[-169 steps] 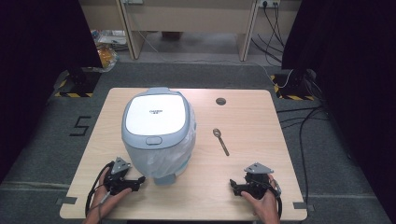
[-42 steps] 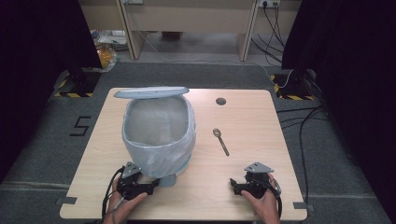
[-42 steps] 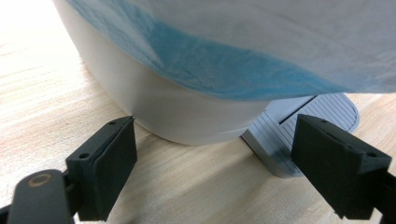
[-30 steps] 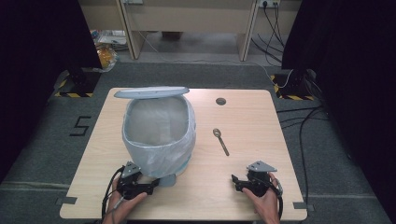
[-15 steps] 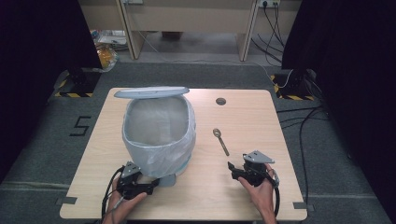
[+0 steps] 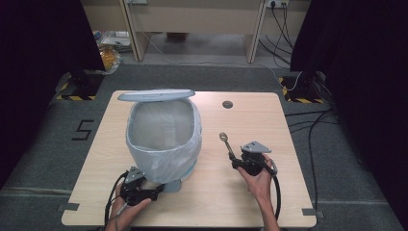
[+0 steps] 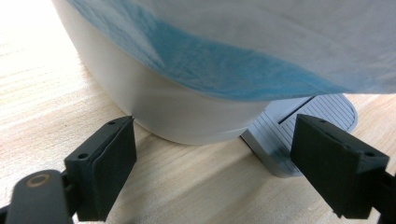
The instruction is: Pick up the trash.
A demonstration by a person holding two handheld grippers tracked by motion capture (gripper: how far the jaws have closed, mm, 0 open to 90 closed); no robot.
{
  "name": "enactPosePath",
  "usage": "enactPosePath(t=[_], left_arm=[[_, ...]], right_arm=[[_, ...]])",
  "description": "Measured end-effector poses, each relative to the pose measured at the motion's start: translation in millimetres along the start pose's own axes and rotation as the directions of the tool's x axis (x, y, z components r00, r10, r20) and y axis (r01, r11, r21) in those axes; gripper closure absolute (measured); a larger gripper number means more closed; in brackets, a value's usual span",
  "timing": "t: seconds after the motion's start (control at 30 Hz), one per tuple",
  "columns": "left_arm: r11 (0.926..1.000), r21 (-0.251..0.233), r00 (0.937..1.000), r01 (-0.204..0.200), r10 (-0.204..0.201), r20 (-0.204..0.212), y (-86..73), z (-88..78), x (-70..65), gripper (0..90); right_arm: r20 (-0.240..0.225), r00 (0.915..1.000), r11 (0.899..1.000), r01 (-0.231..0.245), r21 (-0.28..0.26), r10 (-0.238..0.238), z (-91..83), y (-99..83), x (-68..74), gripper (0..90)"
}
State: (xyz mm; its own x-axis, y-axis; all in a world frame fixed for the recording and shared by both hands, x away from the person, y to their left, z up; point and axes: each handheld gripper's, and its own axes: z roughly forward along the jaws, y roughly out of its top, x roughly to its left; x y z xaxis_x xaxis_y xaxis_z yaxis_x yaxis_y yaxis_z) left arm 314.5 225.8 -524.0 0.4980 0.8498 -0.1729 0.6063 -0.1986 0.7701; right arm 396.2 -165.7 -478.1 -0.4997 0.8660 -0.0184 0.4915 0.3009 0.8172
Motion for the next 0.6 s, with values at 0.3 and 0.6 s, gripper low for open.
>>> enactPosePath(t=[0.3,0.6], left_arm=[[1.0,0.006,1.0,-0.006,0.006,0.001,0.1,-0.4,0.6,13.8],[1.0,0.006,1.0,-0.007,0.007,0.001,0.1,-0.4,0.6,13.8]], right_arm=[[-0.001,1.0,1.0,-0.005,0.012,0.005,27.2,12.2,-6.0,56.0],[-0.008,0.9992,0.999,-0.039,0.027,0.039,48.9,8.0,-12.2,62.0]])
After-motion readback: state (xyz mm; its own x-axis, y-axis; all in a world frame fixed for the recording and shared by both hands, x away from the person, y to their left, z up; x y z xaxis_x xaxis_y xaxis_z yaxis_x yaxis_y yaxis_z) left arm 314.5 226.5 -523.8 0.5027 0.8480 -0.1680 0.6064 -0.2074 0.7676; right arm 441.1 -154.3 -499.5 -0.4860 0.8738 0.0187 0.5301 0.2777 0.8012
